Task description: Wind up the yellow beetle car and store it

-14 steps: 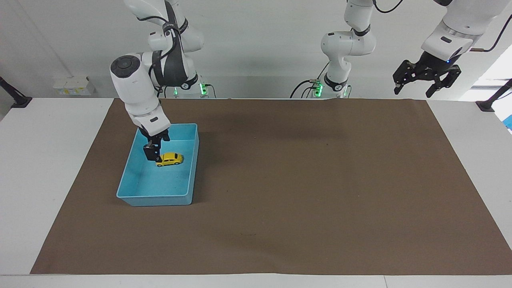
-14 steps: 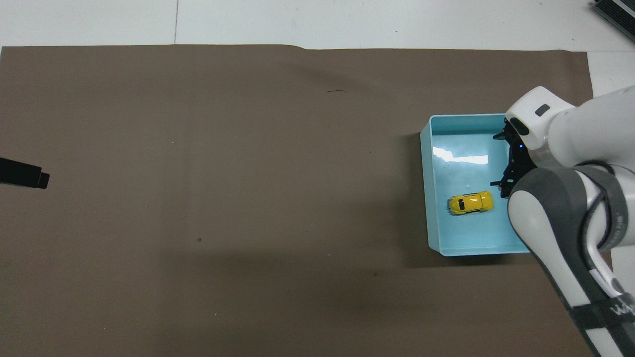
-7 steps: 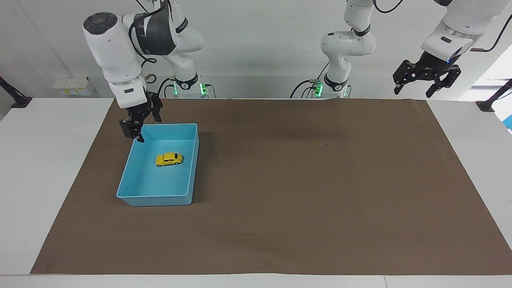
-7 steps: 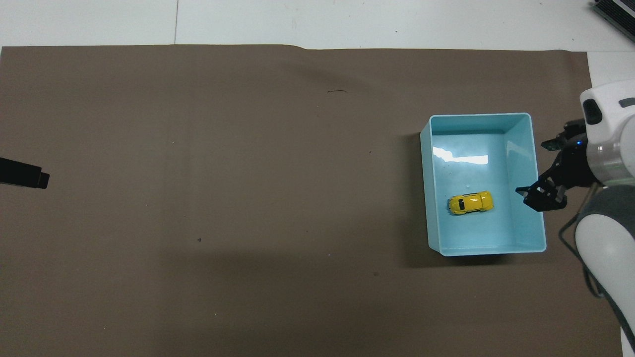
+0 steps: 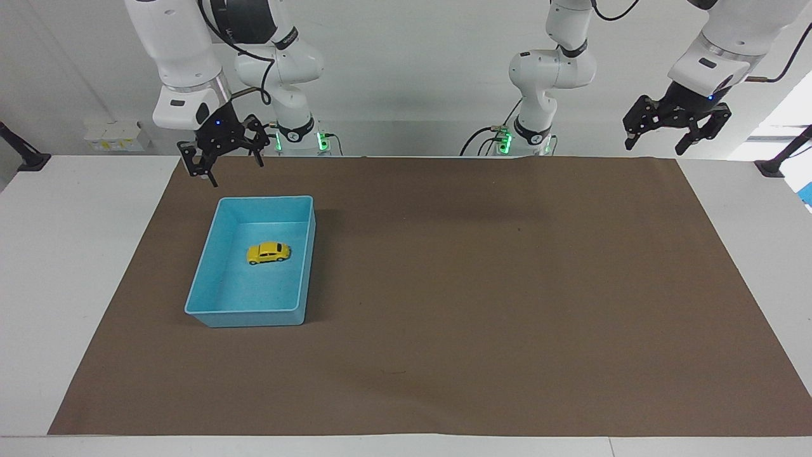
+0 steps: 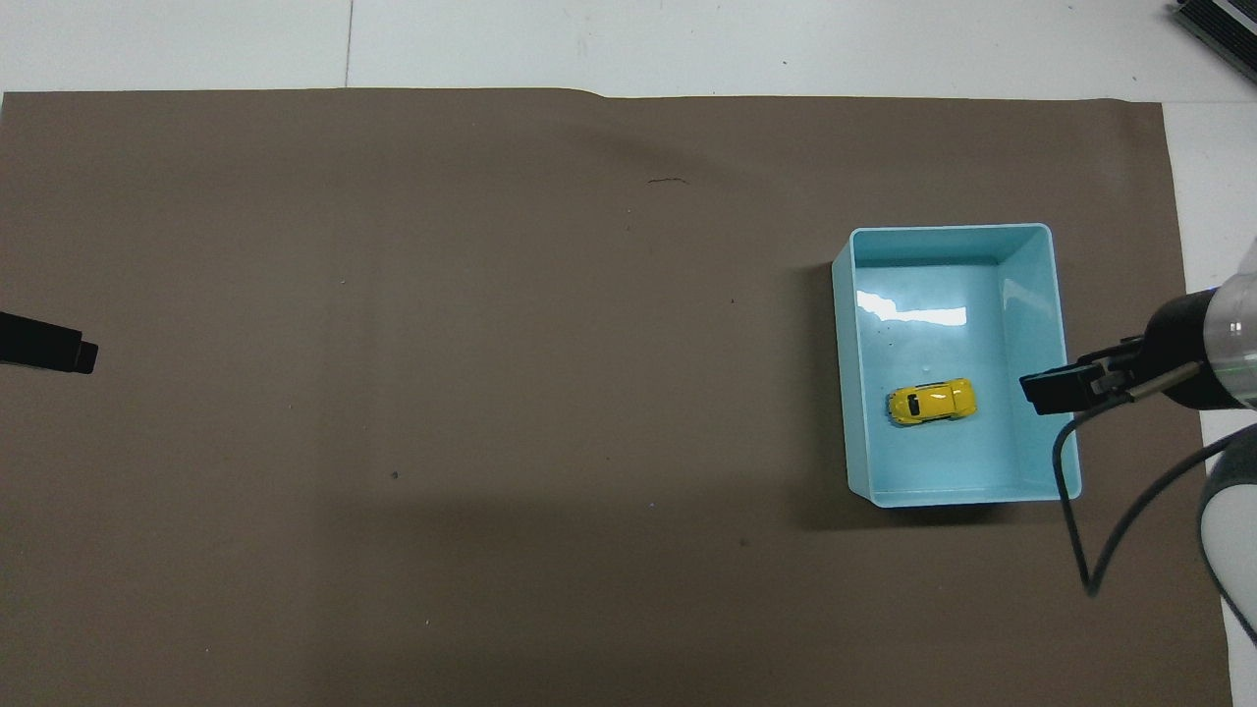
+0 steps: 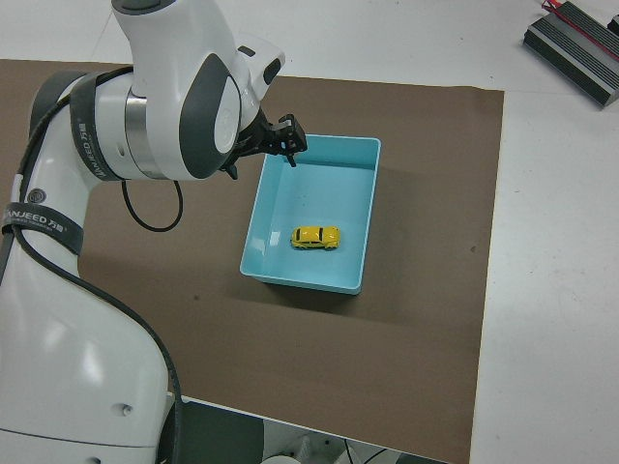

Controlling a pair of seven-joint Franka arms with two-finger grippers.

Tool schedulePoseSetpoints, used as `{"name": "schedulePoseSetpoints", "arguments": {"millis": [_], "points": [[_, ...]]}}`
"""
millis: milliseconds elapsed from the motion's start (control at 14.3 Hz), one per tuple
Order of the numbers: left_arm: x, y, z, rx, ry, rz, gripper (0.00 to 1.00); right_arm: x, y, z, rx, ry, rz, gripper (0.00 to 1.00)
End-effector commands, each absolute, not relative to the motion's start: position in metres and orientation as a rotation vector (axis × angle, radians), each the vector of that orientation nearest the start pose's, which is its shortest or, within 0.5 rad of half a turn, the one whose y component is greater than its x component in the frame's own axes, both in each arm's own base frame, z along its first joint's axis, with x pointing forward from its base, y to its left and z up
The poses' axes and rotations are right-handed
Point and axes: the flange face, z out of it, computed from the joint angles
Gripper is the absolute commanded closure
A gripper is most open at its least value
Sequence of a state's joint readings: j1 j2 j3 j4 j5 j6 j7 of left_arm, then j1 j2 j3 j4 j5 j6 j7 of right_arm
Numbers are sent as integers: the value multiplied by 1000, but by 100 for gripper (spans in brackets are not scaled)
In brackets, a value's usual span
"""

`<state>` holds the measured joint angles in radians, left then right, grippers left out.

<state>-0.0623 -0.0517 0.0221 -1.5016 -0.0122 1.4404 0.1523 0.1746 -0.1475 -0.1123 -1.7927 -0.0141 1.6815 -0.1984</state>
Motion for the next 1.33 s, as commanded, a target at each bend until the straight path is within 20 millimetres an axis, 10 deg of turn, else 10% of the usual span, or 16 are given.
{"name": "schedulePoseSetpoints", "arguments": {"millis": [0,350,1259], "points": [[519,-21,674,-3132,287,26,0,514,17,624,-3114,-155,-61,0],[519,-21,675,-3132,289,24,0,523,-26,636,-2995,32,-112,0],[519,-21,674,-3131,292,26,0,567,-11,623,-3062,9,-75,0]]}}
